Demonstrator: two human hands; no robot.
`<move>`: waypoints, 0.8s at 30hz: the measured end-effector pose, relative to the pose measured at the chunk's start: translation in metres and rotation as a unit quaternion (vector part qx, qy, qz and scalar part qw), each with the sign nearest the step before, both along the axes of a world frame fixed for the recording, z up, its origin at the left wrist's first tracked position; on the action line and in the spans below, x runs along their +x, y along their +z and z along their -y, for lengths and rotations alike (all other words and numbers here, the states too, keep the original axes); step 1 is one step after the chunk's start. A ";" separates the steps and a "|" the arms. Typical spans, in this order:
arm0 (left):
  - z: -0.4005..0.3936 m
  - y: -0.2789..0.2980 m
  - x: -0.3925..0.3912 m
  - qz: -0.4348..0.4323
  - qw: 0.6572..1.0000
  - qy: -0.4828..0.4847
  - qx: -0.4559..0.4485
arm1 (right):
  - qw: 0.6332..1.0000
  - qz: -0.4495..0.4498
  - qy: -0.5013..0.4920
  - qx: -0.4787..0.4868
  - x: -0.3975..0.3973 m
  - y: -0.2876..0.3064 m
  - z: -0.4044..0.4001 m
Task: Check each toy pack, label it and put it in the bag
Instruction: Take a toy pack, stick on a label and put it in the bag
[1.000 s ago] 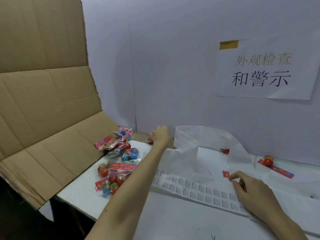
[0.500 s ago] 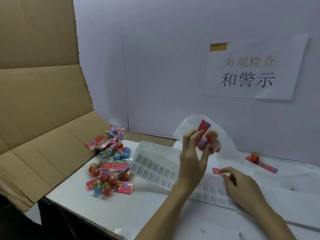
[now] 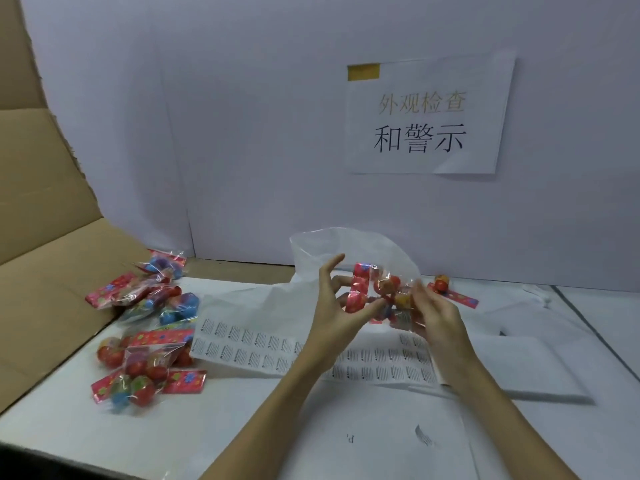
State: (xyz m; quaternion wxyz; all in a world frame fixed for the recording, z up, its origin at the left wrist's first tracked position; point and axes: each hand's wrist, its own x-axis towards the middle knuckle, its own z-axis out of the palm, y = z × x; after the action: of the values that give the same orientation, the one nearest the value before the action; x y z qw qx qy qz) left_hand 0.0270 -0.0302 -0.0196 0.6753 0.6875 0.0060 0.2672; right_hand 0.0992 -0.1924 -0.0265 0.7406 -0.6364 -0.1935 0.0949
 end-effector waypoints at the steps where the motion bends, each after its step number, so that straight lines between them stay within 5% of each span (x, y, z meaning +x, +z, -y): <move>1: 0.000 -0.001 0.000 -0.028 0.999 -0.005 -0.017 | 1.000 0.021 -0.009 -0.015 0.000 -0.001 0.000; 9: -0.002 -0.011 0.005 -0.062 0.995 0.070 -0.041 | 0.999 0.024 -0.009 -0.025 -0.003 -0.002 -0.001; 15: -0.004 -0.006 0.008 -0.069 0.996 0.059 -0.016 | 0.968 -0.223 0.071 0.087 0.000 0.002 0.003; 24: -0.005 -0.011 0.007 -0.080 0.995 0.062 -0.010 | 0.997 -0.078 -0.024 0.013 -0.009 0.003 0.002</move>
State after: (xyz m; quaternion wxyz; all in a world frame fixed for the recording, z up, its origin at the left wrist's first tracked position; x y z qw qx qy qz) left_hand 0.0342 -0.0257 -0.0308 0.6617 0.6981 0.1050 0.2528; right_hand 0.0906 -0.1942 -0.0232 0.7635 -0.6221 -0.1208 0.1241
